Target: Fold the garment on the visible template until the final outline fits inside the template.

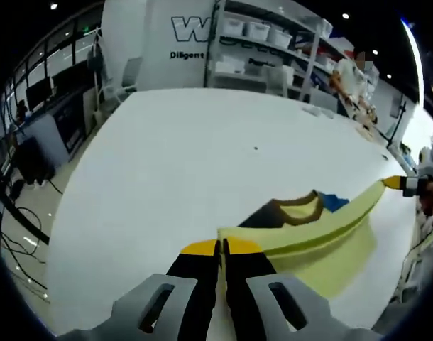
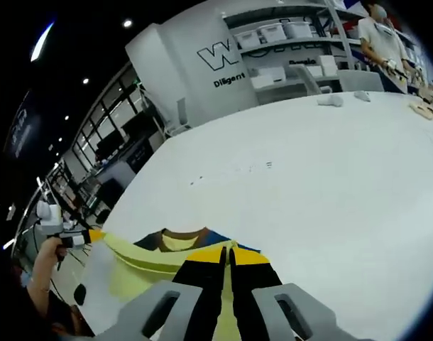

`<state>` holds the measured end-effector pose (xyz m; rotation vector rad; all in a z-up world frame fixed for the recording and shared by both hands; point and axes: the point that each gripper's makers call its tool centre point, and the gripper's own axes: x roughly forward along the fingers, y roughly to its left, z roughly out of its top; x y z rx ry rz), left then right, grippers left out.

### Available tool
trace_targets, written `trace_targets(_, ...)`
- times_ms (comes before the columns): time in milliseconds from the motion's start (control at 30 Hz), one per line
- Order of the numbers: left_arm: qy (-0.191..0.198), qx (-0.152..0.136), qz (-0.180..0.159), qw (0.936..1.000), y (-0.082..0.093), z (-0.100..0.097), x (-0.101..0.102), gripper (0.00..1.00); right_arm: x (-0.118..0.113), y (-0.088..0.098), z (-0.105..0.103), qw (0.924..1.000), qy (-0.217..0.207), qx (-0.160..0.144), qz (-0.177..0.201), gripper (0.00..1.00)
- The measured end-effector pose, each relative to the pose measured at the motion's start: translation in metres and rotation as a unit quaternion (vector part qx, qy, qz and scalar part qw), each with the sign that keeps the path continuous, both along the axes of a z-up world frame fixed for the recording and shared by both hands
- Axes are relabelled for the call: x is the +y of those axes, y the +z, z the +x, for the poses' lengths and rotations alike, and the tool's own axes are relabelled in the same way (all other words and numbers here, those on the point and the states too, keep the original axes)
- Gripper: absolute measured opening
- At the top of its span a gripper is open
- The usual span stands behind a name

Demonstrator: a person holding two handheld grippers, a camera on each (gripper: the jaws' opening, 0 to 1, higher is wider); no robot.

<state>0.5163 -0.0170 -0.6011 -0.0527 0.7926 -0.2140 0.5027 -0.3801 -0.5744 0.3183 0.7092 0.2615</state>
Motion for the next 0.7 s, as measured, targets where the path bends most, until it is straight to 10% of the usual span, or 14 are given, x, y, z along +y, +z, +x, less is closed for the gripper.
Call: trace_targets(700, 0.038, 0.025, -0.011, 0.9989, -0.063, 0.025, 0.003, 0.0, -0.006, -0.07, 0.034, 0.9996, -0.002, 0.026, -0.012, 0.0)
